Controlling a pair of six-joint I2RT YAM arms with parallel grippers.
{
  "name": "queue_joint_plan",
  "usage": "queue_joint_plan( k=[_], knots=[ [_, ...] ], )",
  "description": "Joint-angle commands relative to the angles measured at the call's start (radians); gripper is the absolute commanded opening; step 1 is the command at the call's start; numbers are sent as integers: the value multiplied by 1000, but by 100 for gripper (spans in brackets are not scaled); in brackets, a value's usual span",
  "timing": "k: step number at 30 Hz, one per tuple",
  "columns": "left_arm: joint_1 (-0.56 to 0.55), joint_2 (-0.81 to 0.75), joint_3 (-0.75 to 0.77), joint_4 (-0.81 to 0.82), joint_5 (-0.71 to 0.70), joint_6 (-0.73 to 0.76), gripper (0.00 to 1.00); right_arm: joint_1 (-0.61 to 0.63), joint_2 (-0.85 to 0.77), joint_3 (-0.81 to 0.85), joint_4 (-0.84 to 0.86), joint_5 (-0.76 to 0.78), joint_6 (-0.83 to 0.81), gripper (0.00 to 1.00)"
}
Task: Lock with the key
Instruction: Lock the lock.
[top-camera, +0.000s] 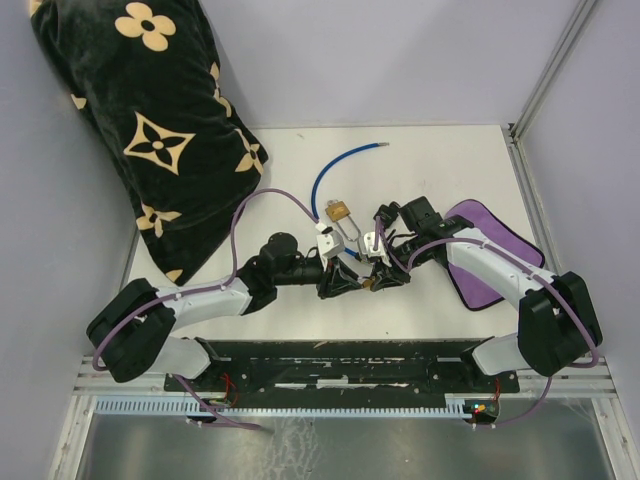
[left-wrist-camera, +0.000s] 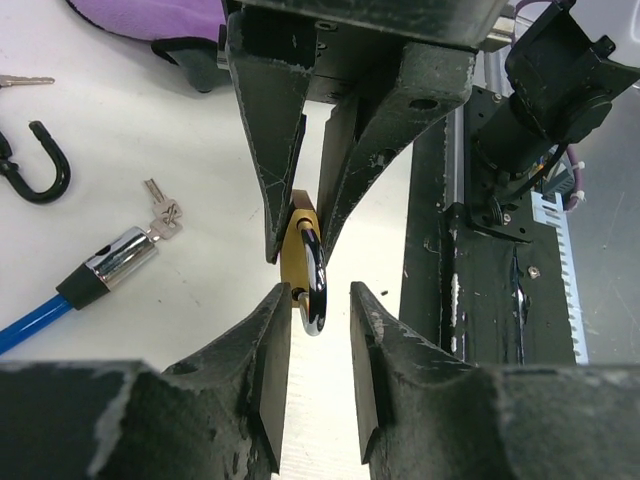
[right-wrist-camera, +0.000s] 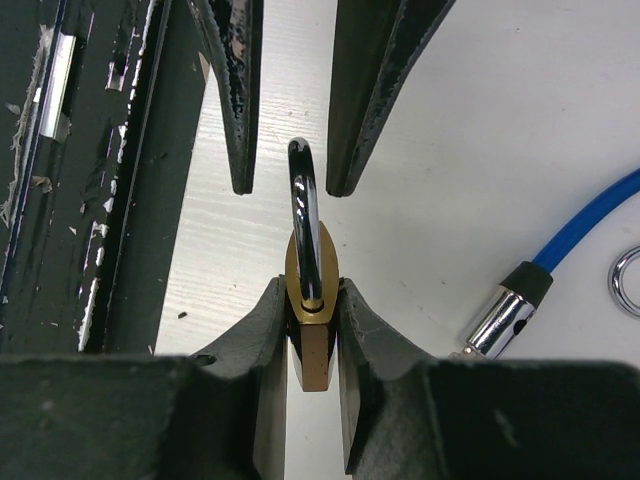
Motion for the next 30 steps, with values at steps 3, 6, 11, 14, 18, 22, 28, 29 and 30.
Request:
queue_joint_plan(
  k=[3, 6, 11, 14, 18, 22, 28, 29, 30],
  knots=[
    [-7, -17, 20, -18, 4, 15, 27, 2, -27, 8, 12, -42, -17, 2],
    [-6, -10, 27, -34, 19, 25, 6, 3, -22, 7, 13, -44, -17, 2],
    [-23, 6, -9, 16, -24, 55, 3, 2, 47, 13, -100, -83, -148, 2],
    [-33, 30, -37, 66, -51, 64, 3, 10, 44, 1, -99, -50, -189, 2],
    [-75, 70, -58, 143, -71, 64, 3, 100, 21, -21, -119, 142, -238, 2],
    [-110, 118, -62, 226, -102, 60, 3, 114, -1, -30, -157, 148, -243, 2],
    [-96, 91, -78, 300, -124, -10, 3, 66, -25, 101, -274, 60, -60, 2],
    [-86, 68, -73, 283, -119, -27, 3, 49, -26, 159, -313, 24, -42, 2],
    [-78, 51, -67, 265, -115, -39, 3, 31, -26, 201, -361, -10, -40, 2]
  ],
)
